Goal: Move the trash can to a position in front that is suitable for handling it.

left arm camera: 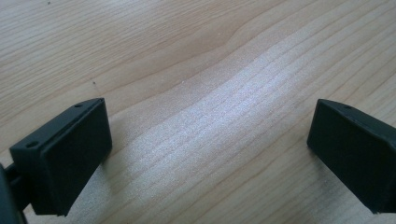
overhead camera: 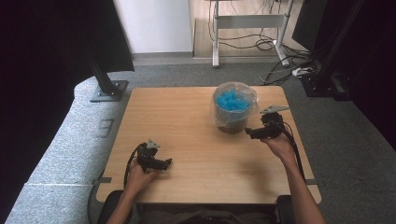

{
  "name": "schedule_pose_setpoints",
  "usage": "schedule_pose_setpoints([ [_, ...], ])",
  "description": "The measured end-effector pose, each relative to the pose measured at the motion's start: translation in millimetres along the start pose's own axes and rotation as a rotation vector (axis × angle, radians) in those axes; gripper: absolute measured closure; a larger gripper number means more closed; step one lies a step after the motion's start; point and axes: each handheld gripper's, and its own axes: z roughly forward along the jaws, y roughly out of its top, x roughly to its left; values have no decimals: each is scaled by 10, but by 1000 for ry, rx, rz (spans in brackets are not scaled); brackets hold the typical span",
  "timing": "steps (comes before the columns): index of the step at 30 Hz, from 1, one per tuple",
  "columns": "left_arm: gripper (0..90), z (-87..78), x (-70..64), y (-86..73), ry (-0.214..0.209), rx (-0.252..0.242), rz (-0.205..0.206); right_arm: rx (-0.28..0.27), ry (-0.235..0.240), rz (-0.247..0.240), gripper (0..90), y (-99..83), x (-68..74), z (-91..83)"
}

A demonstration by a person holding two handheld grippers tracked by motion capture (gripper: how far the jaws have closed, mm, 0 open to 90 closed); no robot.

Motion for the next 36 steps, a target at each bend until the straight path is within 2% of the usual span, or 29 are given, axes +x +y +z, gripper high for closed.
schedule_pose_setpoints([
  [2, 0, 1, -2, 0, -1, 0, -2, -9, -17, 11, 13, 122, -44, 36],
  [6, 0, 0, -2, 0, 1, 0, -2, -17, -23, 22, 13, 231, -83, 70],
  [8, 0, 0, -2, 0, 0, 0, -2, -23, -40, 17, 13, 343, -99, 99],
  [11, 0, 0, -2, 0, 0, 0, -2, -31, -46, 15, 14, 419, -112, 110],
  [14, 0, 0, -2, 0, 1, 0, -1, -52, -60, 46, 15, 554, -164, 138],
  [16, 0, 0, -2, 0, 1, 0, 0, -39, -72, 52, 15, 607, -195, 177],
  [18, 0, 0, -1, 0, 0, 0, 0, -41, -77, 54, 17, 626, -208, 200],
  [21, 0, 0, -2, 0, 1, 0, 0, -33, -82, 81, 17, 667, -263, 284],
  [25, 0, 0, -3, 0, 1, 0, 0, -15, -92, 80, 52, 702, -317, 407],
  [28, 0, -1, -4, 0, 1, 0, 0, 19, -70, 77, 72, 683, -346, 502],
  [29, 0, -1, -4, -1, 1, 0, -1, 34, -65, 69, 80, 673, -346, 528],
  [31, 0, -1, -4, -1, 1, 0, -1, 29, -39, 82, 103, 661, -340, 545],
  [32, 0, 0, -4, -1, 1, 0, -1, 19, -31, 66, 113, 661, -311, 541],
  [36, 0, 0, -4, -1, 1, 0, -1, 21, -42, 64, 112, 662, -268, 530],
])
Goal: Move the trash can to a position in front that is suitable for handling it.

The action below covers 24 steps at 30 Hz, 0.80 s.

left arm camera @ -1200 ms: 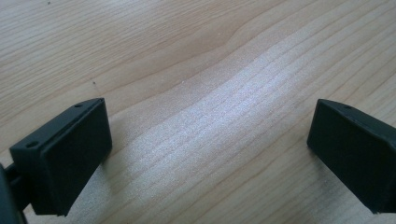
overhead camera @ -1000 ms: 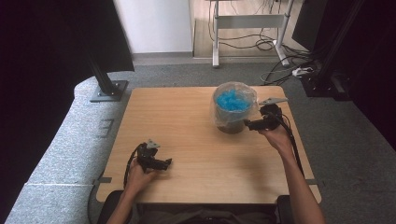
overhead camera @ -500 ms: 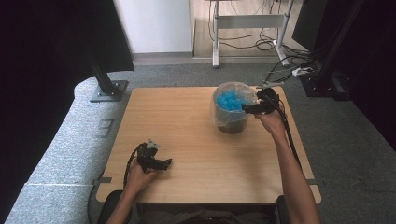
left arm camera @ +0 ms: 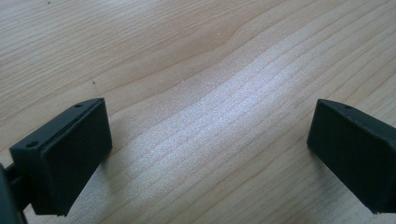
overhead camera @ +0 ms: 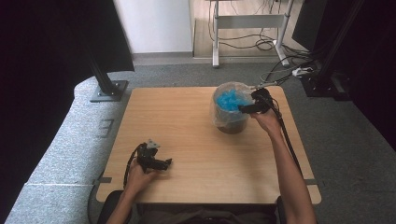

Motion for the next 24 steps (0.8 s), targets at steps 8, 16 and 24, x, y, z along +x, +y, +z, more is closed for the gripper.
schedule_pose_setpoints([
  [8, 0, 0, -2, 0, 0, 0, -2, -15, 48, 3, 112, -77, 86, -69],
  [16, 0, 0, -4, 0, 1, 0, -2, -27, 91, -27, 104, -169, 236, -153],
  [24, 0, 1, -7, -1, 1, -1, -4, -41, 142, -65, 101, -283, 480, -257],
])
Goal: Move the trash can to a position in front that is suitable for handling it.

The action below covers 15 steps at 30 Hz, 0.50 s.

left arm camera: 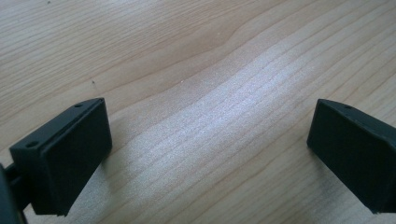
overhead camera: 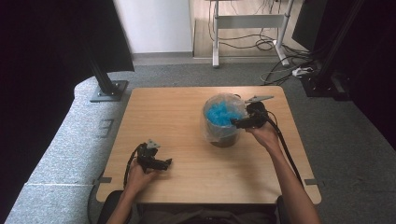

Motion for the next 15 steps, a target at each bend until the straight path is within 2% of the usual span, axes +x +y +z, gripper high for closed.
schedule_pose_setpoints([
  [2, 0, -1, 2, 0, 1, 0, 3, 2, 6, -5, 101, -11, 38, -12],
  [10, 0, -1, -2, 0, 1, 0, 0, 4, 48, -58, 91, -103, 399, -94],
  [15, 0, 0, -6, 0, 1, -1, -1, 5, 45, -89, 85, -164, 624, -137],
])
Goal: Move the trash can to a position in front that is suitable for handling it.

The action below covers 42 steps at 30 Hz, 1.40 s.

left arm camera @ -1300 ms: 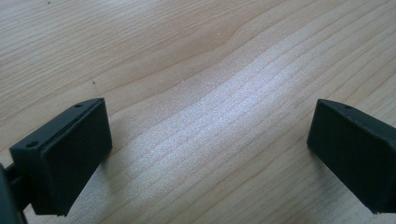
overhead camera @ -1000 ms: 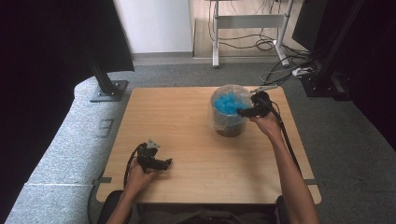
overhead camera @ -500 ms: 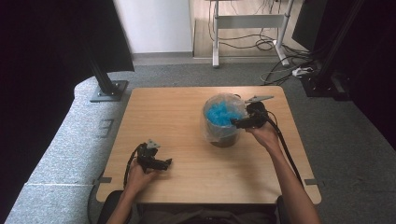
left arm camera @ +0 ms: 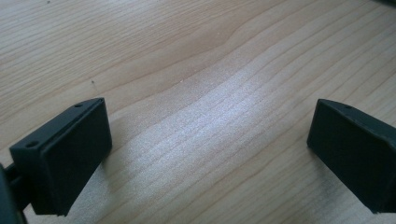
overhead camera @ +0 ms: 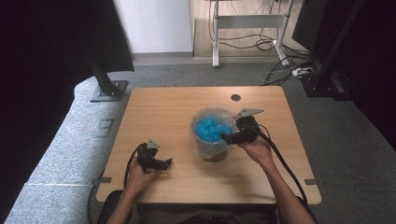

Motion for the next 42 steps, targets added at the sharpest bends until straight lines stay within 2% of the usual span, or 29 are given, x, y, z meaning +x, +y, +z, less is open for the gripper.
schedule_pose_setpoints([
  [4, 0, 0, -3, -1, 1, 0, -1, 8, -5, -18, 85, -39, 169, -48],
  [8, 0, -2, -6, -2, -1, 1, 0, 15, -10, -26, 85, -83, 276, -109],
  [19, 0, -3, -12, -2, 1, 3, -1, 17, -5, -34, 77, -180, 403, -230],
  [22, 0, -3, -14, -3, 1, 2, 0, 13, -17, -37, 22, -170, 390, -229],
  [25, 0, -4, -15, -3, 1, 3, 1, 5, -15, -30, 17, -155, 353, -256],
  [29, 0, -4, -20, -5, 0, 2, 3, -32, -9, -9, 13, -126, 294, -369],
  [30, 0, -6, -21, -6, -3, 3, 5, -41, -24, -14, 7, -119, 254, -447],
  [34, 0, -19, -12, -19, -21, 5, 28, -53, -55, -14, 4, -142, 171, -569],
  [39, 0, -28, -6, -28, -35, 8, 44, -63, -111, 7, 7, -313, -50, -716],
  [41, 0, -27, -5, -32, -35, 3, 44, -49, -138, 31, 7, -494, -192, -737],
  [42, 0, -27, -5, -32, -35, 3, 44, -49, -138, 31, 7, -494, -192, -737],
])
